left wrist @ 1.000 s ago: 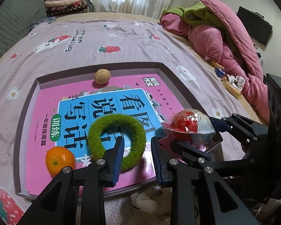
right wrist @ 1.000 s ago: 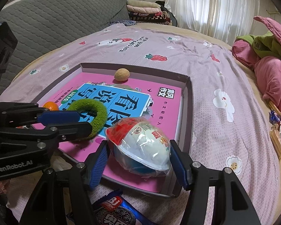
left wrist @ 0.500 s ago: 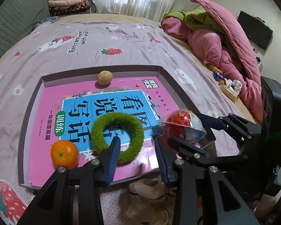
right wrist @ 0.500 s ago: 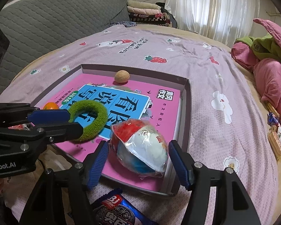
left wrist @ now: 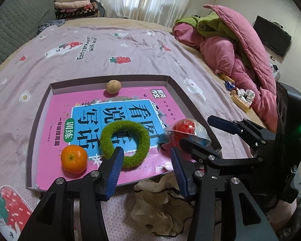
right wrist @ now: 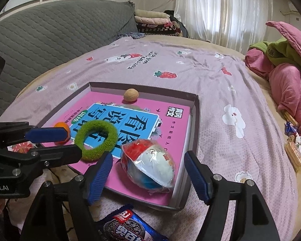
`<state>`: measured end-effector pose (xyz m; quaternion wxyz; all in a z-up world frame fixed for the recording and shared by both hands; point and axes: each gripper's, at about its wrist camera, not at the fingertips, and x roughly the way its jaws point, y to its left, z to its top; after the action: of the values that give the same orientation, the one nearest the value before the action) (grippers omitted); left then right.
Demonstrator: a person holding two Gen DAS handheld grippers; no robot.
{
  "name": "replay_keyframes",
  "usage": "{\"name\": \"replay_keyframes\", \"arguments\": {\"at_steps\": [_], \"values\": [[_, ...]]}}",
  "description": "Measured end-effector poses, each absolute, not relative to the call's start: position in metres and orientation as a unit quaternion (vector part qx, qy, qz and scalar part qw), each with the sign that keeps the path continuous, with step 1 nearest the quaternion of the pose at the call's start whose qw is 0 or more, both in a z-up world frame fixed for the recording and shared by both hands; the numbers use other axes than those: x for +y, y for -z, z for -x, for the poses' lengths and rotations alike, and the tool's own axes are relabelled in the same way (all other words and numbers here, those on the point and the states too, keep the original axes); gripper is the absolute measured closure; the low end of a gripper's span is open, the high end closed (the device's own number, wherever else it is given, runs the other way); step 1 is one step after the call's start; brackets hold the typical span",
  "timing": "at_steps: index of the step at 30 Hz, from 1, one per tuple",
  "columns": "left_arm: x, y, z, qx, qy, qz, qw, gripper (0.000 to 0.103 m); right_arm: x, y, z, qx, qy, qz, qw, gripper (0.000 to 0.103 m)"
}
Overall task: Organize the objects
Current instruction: 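Open the left gripper on the ring while the right gripper releases the egg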
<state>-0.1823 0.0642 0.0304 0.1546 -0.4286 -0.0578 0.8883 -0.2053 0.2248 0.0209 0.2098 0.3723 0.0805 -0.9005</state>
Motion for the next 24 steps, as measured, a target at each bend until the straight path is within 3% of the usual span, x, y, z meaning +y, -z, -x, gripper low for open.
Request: {"name": "replay_keyframes", "arguments": {"at_steps": [6, 24], "values": [[0.061, -0.041, 0.172, -0.061, -0.893, 0.419, 0.15, 0.045, 0.229, -0.034, 0.197, 0.073, 0.908, -0.353, 0.214, 0.029], [0.04, -0.075, 0.139, -0.076, -0.904, 0.4, 0.129, 0.044, 0.245, -0.072, 0.169, 0.058, 0.927, -0.307, 0.21, 0.024]]}}
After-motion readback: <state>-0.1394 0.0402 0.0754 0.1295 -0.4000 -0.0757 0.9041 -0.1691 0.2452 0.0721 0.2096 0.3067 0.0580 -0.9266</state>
